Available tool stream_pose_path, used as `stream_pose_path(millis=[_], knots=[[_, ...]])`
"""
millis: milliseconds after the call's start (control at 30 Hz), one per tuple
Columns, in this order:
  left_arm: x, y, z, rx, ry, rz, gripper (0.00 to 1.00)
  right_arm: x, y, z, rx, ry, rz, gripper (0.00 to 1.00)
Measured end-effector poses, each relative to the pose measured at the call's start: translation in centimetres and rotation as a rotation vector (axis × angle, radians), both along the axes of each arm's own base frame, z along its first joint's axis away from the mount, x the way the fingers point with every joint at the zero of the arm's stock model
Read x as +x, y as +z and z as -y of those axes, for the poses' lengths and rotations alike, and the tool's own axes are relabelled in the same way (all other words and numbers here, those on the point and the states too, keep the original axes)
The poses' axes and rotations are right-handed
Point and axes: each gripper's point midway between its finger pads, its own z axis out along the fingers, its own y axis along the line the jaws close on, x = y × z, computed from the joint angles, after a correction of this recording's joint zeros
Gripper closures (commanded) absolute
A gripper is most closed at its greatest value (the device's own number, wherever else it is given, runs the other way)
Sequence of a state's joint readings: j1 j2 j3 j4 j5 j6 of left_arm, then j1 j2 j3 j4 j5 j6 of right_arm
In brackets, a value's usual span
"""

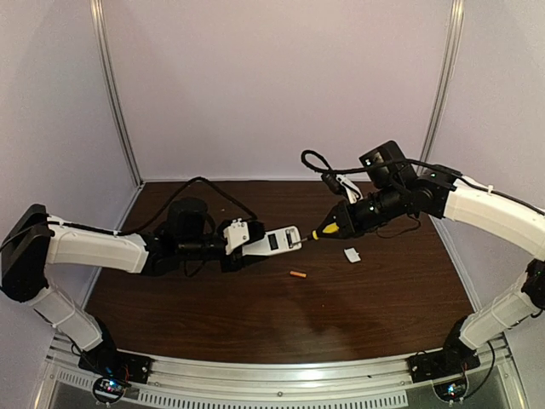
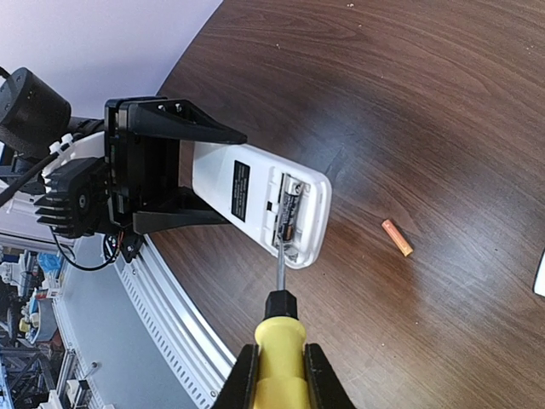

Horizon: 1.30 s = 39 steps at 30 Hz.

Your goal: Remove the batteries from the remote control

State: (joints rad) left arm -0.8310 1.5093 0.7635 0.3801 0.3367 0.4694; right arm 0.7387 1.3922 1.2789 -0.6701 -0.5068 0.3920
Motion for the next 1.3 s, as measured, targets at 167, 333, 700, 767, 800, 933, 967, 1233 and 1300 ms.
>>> stream_pose_path(millis=[167,333,700,767,800,933,967,1233,1300], knots=[[0.0,-0.1,0.0,0.001,0.0,-0.002,1.0,0.2,-0.2,0.2,-0.015,-0.01,0.007,1.0],[0.0,0.0,0.0,0.001,0.0,-0.001,1.0,0.5,-0.4,0.2,-0.024,-0.018,0.009,1.0],[0.0,-0.1,0.1,-0.004,0.004,-0.013,1.0,0.6,-0.5,-0.2,-0.009,-0.009,0.0,1.0],[0.0,-0.1,0.1,-0.004,0.005,-0.016,1.0,0.6,-0.6,-0.3,-0.005,-0.004,-0.007,1.0],[0.0,-0.1,0.0,-0.003,0.006,-0.016,1.0,0.6,-0.7,-0.4,-0.004,-0.002,-0.011,1.0],[0.0,-0.3,0.0,0.003,0.005,-0.023,1.0,0.5,-1.0,-0.4,-0.001,0.003,-0.02,1.0],[0.0,-0.4,0.0,0.006,0.006,-0.025,1.0,0.5,-1.1,-0.4,0.001,0.003,-0.022,1.0],[-0.3,-1.2,-0.3,0.033,0.007,-0.05,1.0,0.6,-2.2,-0.6,0.008,-0.001,-0.055,1.0],[-0.3,-1.3,-0.3,0.035,0.008,-0.053,1.0,0.7,-2.4,-0.5,0.013,-0.009,-0.067,1.0]])
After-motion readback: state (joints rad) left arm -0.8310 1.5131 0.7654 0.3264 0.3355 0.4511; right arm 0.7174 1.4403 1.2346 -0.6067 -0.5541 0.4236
